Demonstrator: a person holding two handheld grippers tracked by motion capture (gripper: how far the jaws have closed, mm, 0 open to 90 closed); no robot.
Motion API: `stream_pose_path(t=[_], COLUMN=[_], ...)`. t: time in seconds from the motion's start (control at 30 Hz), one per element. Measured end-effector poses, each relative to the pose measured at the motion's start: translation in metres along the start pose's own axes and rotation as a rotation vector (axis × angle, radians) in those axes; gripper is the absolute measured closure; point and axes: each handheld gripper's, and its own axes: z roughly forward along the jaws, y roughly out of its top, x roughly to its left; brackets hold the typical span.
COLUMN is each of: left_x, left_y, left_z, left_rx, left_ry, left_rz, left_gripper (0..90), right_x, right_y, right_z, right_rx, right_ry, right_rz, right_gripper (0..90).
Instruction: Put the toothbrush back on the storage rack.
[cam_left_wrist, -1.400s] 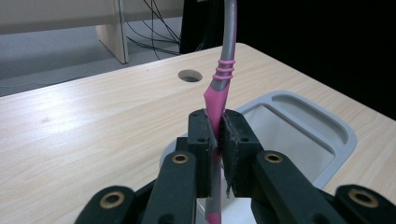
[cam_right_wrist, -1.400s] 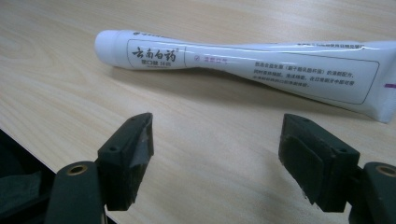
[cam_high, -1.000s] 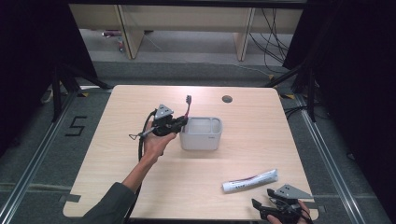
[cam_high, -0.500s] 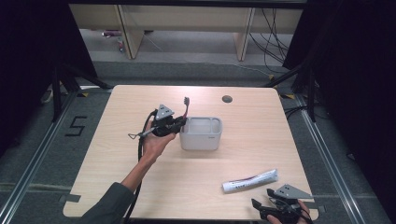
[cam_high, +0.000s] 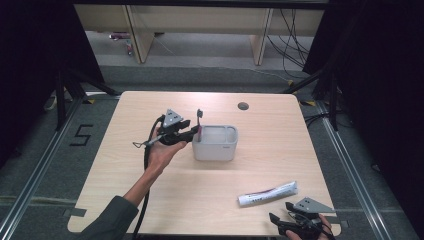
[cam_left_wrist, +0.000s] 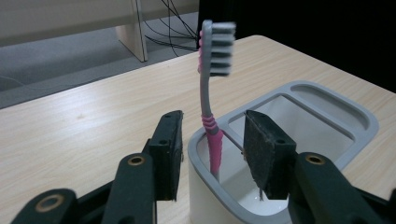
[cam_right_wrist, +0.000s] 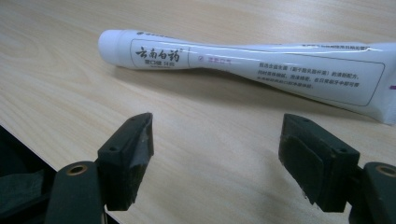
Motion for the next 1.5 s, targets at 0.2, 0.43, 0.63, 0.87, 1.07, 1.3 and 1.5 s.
stream_pose_path(t=[0.2,0.43,0.63,0.87,1.07,1.3,1.5], left_x=[0.002,0.0,0.0,0.001,0.003,0.011,0.015], left_y=[0.003,-0.003,-0.019,-0.045,-0.075,-0.113,-0.133], left_z=[-0.023,-0.061,-0.087,-0.107,-0.118,-0.127,-0.141], left_rx=[0.003,0.024,0.054,0.095,0.151,0.215,0.253], left_ry=[0.005,0.008,-0.03,-0.091,-0.14,-0.144,-0.147], left_rz=[-0.019,-0.026,-0.046,-0.046,-0.05,-0.06,-0.069], left_gripper=[46.5,38.7,35.5,33.6,31.8,29.5,29.2], right_x=[0.001,0.0,0.003,0.001,0.002,0.006,0.002], right_y=[0.0,0.0,0.0,0.0,0.001,0.002,0.002], right_z=[0.0,0.0,-0.001,0.0,-0.002,-0.008,-0.011], right_rx=[0.004,0.005,0.018,-0.001,-0.005,-0.049,-0.077], right_ry=[0.006,0.005,0.001,-0.009,-0.005,-0.02,-0.04], right_rz=[0.016,-0.003,0.038,-0.007,-0.012,0.001,-0.027], right_gripper=[27.1,27.1,27.2,31.0,33.8,47.7,62.0])
